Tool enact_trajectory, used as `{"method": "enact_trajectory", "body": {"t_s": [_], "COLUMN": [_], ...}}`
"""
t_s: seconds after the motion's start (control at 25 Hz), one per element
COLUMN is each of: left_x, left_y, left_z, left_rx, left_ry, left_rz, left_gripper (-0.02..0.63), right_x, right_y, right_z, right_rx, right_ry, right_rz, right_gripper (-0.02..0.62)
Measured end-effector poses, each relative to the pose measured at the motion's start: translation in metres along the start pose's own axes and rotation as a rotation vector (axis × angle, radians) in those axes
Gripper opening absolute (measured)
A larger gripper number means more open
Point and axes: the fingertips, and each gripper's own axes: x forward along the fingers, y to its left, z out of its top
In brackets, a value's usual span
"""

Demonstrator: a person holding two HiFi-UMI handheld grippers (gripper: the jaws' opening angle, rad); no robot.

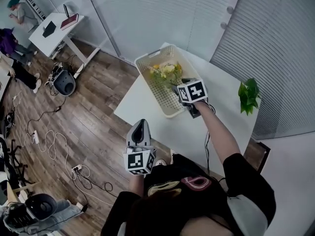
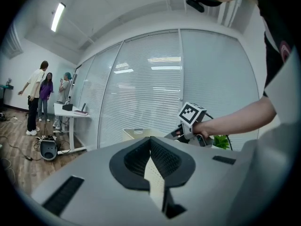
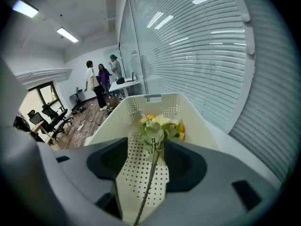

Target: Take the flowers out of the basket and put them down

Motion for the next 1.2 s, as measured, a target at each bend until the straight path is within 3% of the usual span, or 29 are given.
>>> {"method": "enact_trajectory", "body": {"t_s": [0.16, 0.44, 0.68, 0.92, 1.2], "left_x": [0.005, 0.010, 0.008, 0.008, 0.009], "left_y": [0.002, 0.013, 0.023, 0.028, 0.022], "left_z": [-0.003, -0.001, -0.002, -0.005, -0.018], "left_rx": [-0.003, -0.001, -0.012, -0.002, -0.007], "left_ry": [0.001, 0.002, 0.009, 0.023, 0.048], "left_rz": [0.018, 0.046, 0.069, 0.087, 0.080], "left_gripper": [0.017, 0.017, 0.017, 0.017, 0.017], "right_x": [0.025, 0.055, 0.068, 0.089, 0.101], "right_y": [-0.014, -0.021, -0.023, -0.027, -0.036], "right_z": [-0.003, -0.017, -0.027, -0.046, -0.061], "right_rx": [-0.018, 0.041, -0.014, 0.024, 0.080], "right_ry": [0.060, 0.181, 0.262, 0.364, 0.397], "right_rz": [-0.020, 0.017, 0.004, 0.016, 0.007], "right_gripper": [0.244, 0.245, 0.244, 0.244, 0.220]}}
